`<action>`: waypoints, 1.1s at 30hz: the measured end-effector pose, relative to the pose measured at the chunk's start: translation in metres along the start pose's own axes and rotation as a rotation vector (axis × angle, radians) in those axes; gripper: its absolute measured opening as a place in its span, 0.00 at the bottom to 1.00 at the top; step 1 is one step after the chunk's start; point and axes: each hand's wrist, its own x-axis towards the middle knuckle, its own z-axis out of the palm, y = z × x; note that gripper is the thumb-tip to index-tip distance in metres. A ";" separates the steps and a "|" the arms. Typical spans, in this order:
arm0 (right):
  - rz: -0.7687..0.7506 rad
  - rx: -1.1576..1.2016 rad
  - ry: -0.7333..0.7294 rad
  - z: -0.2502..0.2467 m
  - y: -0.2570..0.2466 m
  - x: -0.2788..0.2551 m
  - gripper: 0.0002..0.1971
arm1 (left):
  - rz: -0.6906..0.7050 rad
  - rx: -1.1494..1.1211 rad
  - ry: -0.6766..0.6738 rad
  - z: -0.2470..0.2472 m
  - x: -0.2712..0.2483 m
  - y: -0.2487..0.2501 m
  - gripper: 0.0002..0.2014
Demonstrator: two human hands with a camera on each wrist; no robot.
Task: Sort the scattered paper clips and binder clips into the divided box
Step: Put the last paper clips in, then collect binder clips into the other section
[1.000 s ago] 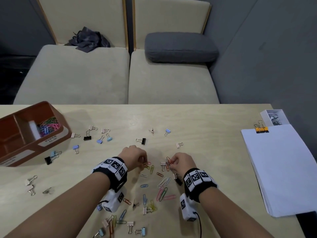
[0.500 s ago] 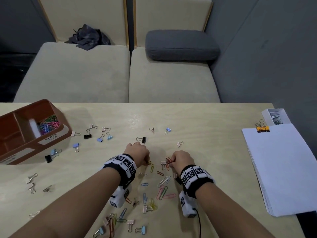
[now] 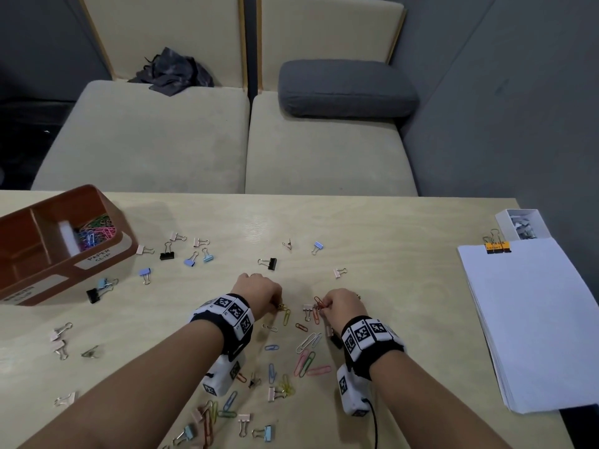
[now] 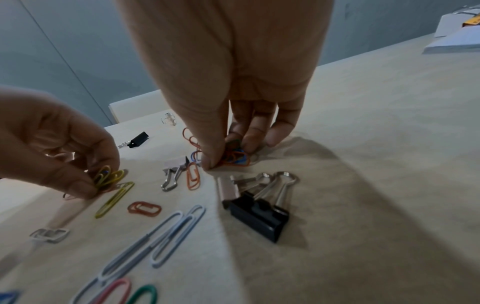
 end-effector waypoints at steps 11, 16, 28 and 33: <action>-0.046 0.125 0.076 -0.019 0.009 -0.016 0.05 | -0.058 -0.234 0.077 0.005 -0.030 -0.009 0.10; -0.163 0.152 0.167 -0.039 -0.027 -0.030 0.05 | -0.074 -0.434 0.229 -0.001 -0.070 -0.036 0.06; -0.496 0.063 0.158 -0.013 -0.227 -0.045 0.06 | -0.450 -0.558 0.686 -0.073 -0.195 -0.219 0.03; -0.551 0.043 0.147 -0.002 -0.291 -0.031 0.06 | -0.456 -0.551 0.653 -0.090 -0.179 -0.275 0.06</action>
